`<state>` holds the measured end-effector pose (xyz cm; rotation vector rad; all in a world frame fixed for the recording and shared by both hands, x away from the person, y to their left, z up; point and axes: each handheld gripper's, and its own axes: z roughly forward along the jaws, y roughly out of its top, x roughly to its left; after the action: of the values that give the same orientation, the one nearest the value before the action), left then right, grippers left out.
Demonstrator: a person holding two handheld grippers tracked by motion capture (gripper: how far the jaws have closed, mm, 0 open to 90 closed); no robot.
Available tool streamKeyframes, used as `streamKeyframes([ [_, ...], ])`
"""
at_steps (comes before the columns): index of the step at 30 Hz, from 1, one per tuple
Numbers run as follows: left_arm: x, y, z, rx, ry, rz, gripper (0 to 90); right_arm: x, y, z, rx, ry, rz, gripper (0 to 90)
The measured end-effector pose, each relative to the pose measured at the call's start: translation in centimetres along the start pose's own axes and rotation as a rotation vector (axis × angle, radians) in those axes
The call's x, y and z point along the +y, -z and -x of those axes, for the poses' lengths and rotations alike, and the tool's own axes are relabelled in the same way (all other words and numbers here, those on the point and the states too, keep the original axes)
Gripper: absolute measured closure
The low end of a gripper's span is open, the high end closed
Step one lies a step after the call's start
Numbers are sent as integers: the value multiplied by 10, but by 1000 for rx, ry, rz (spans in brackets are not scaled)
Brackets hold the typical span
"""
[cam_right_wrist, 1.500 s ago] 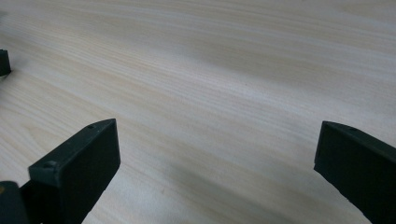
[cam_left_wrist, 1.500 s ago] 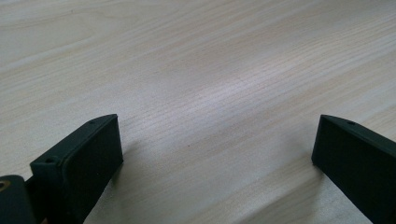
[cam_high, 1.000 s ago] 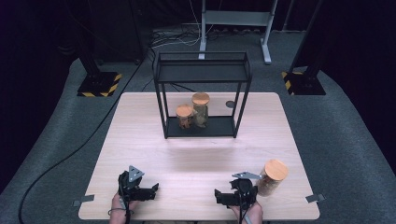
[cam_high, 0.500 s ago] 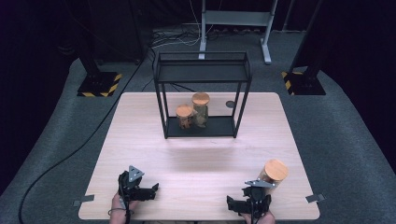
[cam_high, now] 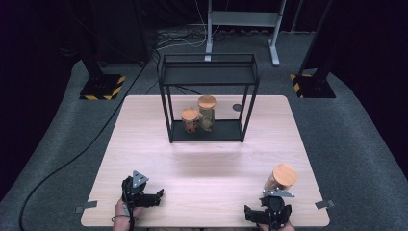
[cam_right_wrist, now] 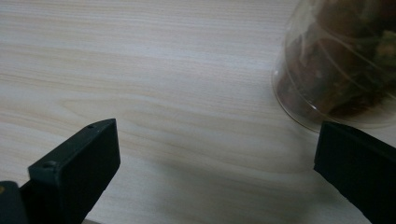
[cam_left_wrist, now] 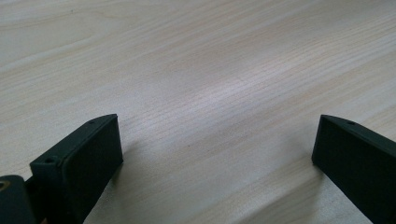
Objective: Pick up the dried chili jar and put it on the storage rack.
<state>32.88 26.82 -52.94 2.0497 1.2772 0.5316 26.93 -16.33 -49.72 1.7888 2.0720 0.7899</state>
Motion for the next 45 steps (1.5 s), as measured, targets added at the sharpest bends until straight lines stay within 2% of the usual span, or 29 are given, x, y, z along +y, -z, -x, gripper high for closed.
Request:
streamKeyframes([
  [9,0,0,0,0,0,0,8,-4,6,13,-56,25,3,0],
  [16,0,0,0,0,0,0,8,-2,9,22,-85,38,45,0],
  [20,0,0,0,0,1,0,8,0,10,28,-101,49,98,0],
  [29,0,0,0,0,0,0,8,3,13,43,-112,71,300,0],
  [32,0,0,0,0,0,0,8,6,15,46,-113,78,347,0],
  [40,0,0,0,0,1,0,8,15,15,47,-92,115,430,0],
  [45,0,0,0,0,0,0,8,21,15,48,-72,136,506,0],
])
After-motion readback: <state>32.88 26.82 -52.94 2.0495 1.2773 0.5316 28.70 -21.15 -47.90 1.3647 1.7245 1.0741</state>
